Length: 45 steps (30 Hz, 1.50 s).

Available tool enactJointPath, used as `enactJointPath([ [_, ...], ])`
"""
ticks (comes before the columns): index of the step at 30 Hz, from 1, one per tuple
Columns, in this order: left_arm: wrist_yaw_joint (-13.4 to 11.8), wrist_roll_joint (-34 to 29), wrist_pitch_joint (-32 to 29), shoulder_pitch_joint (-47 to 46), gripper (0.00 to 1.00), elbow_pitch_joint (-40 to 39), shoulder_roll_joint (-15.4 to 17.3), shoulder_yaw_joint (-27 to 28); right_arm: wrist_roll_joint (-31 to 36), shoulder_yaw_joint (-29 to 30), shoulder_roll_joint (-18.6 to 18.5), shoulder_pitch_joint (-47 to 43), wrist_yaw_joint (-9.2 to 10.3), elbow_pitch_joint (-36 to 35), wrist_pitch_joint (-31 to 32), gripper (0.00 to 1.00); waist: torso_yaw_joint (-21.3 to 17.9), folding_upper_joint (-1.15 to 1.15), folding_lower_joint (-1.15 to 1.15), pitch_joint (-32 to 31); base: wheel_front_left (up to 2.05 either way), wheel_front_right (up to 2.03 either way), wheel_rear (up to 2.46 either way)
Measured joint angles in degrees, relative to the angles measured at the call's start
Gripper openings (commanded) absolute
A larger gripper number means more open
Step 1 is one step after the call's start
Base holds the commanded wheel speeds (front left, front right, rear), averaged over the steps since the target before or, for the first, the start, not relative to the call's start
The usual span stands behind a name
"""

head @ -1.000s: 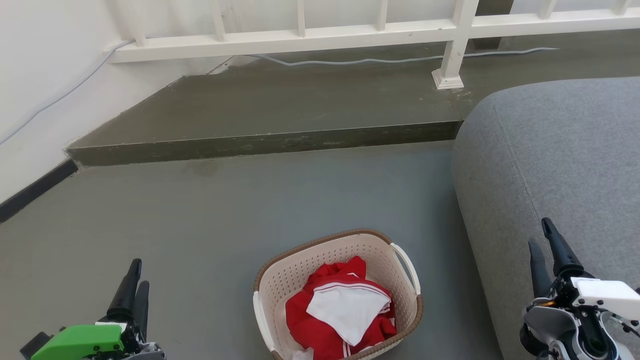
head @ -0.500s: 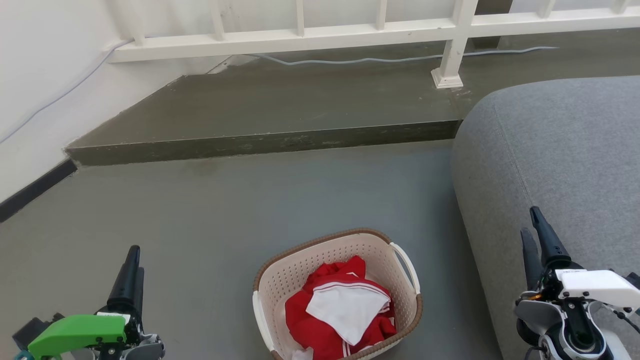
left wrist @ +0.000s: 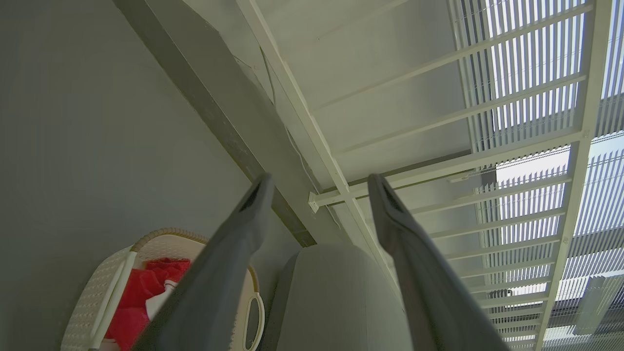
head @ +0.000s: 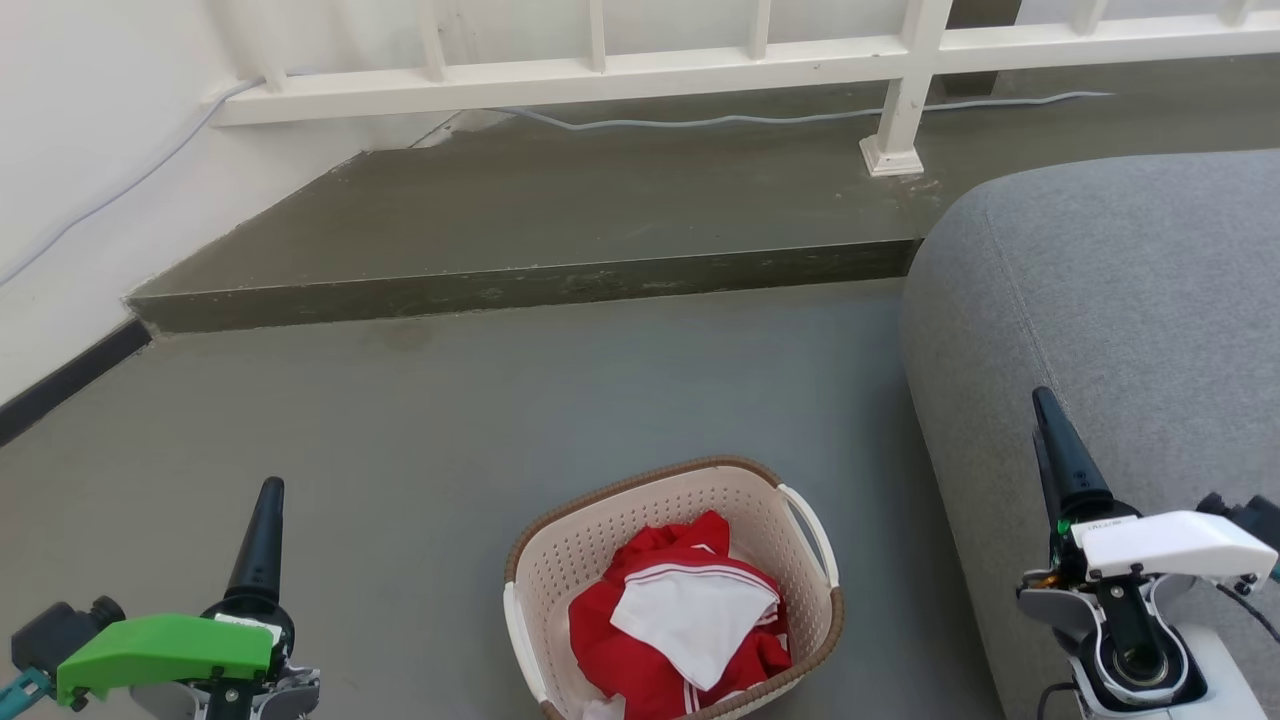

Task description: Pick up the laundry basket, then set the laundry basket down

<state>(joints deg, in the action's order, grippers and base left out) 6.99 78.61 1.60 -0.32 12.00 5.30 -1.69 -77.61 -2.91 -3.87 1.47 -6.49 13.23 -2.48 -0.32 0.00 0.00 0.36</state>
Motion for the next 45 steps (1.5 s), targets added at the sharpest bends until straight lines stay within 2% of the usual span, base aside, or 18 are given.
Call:
enactJointPath([
  [6,0.00,-6.23,1.05,-0.02,1.00,-0.58,1.53,-0.45,6.01,-0.18,-0.26,0.61,-0.02,-0.94,-0.86,1.00,-0.09,0.00,0.00,0.04,0.00,0.00,0.00],
  [25,0.03,-24.31,4.61,-0.90,1.00,-4.79,1.42,-1.01,26.70,-4.08,-0.73,1.66,0.64,-3.58,-4.44,1.00,-0.23,0.00,0.00,0.25,0.00,0.00,0.00],
  [32,0.04,-30.65,6.10,-0.90,1.00,-5.71,1.40,-1.05,33.32,-5.42,-0.59,1.66,2.08,-3.64,-5.65,1.00,-0.37,0.00,0.00,0.37,0.00,0.00,0.00],
  [45,0.05,-40.22,8.73,-0.93,1.00,-8.14,1.01,-1.58,44.10,-7.17,-0.12,2.22,3.01,-4.65,-7.84,1.00,-0.54,0.00,0.00,0.54,0.00,0.00,0.00],
])
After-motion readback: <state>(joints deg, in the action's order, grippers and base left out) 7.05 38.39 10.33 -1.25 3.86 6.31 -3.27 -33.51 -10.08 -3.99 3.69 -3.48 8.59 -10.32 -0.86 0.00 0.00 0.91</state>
